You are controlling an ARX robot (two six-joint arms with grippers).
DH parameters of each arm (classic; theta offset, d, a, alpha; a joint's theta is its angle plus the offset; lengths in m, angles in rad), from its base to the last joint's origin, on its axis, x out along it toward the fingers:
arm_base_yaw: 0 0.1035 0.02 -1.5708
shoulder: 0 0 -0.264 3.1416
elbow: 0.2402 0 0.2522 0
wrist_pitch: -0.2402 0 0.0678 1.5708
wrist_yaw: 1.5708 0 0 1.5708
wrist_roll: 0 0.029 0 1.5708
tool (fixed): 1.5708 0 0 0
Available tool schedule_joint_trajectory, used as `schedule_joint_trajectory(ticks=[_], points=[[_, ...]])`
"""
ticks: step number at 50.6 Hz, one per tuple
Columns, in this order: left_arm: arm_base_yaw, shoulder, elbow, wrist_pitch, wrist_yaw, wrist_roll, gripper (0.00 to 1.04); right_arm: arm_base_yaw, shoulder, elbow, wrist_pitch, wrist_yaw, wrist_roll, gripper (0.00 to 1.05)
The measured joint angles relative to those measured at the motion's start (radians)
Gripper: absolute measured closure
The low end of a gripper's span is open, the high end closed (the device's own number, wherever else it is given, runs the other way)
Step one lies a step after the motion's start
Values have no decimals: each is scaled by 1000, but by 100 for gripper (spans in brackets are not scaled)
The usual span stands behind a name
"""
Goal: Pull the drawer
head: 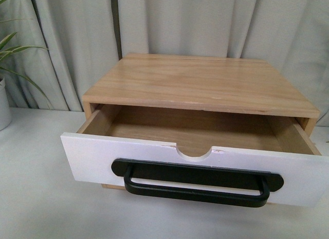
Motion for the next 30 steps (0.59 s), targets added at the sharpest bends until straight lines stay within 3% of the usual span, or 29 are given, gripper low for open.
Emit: schedule_joint_trajectory(ticks=[11, 16, 17, 30], points=[[2, -95, -53, -44, 3, 0, 73, -4, -121, -27, -87, 25, 8, 82], [2, -134, -73, -65, 3, 0, 96, -4, -157, -61, -84, 25, 6, 104], [2, -142, -76, -70, 4, 0, 101, -4, -163, -61, -87, 26, 8, 103], [2, -233, -127, -103, 4, -1, 101, -4, -273, -61, -195, 25, 9, 103]])
